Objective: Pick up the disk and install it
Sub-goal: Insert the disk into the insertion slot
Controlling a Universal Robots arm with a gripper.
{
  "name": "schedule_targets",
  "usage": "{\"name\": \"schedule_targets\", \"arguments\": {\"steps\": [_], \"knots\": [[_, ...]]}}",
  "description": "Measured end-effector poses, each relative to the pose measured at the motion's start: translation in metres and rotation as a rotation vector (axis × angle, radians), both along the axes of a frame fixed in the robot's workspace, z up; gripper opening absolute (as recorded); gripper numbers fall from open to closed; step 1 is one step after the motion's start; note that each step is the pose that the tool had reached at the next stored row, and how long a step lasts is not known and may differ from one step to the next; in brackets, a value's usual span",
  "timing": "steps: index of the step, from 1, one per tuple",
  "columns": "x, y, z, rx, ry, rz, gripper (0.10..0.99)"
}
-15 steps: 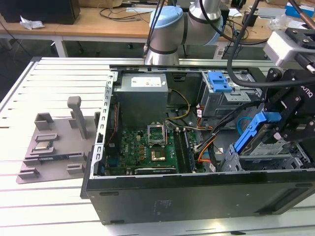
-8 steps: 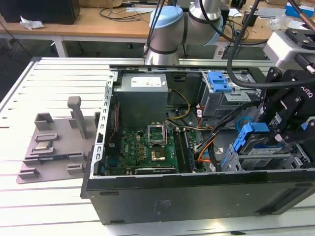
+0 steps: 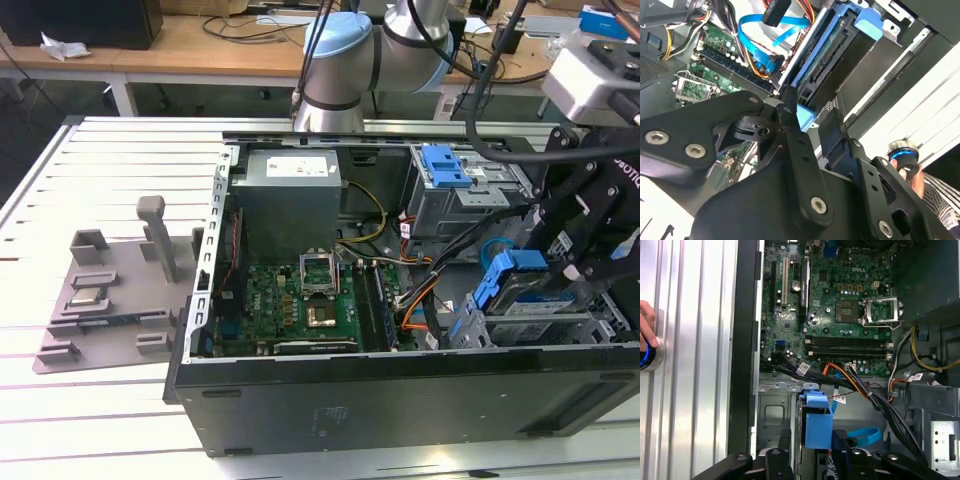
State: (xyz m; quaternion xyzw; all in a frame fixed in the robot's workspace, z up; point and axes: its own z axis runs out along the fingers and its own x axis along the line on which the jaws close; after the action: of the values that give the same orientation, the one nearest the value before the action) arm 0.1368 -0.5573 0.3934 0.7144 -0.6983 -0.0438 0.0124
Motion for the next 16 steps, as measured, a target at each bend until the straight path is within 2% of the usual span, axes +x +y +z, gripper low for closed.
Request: {"name": "schedule_targets", "arguments": {"steps": [3,4,6,7,8,9,13,16], "knots": [[0.0000,0.0029,0.0037,0.000,0.0000,0.000,0.443],[0.0000,0.0087,0.0034,0.003,0.0000,0.000,0.427],[0.0000,0.0119,0.0022,0.006,0.0003,0.000,0.298],[0.0000,0.0126,0.0014,0.006,0.0007,0.000,0.298],[0.0000,0.0134,-0.0002,0.006,0.0012,0.000,0.180],[0.0000,0.0138,-0.0023,0.006,0.0016,0.000,0.118],[0.0005,0.0139,-0.0107,0.006,0.0039,0.001,0.106],[0.0046,0.0139,-0.0168,0.006,0.0087,0.001,0.106]]}}
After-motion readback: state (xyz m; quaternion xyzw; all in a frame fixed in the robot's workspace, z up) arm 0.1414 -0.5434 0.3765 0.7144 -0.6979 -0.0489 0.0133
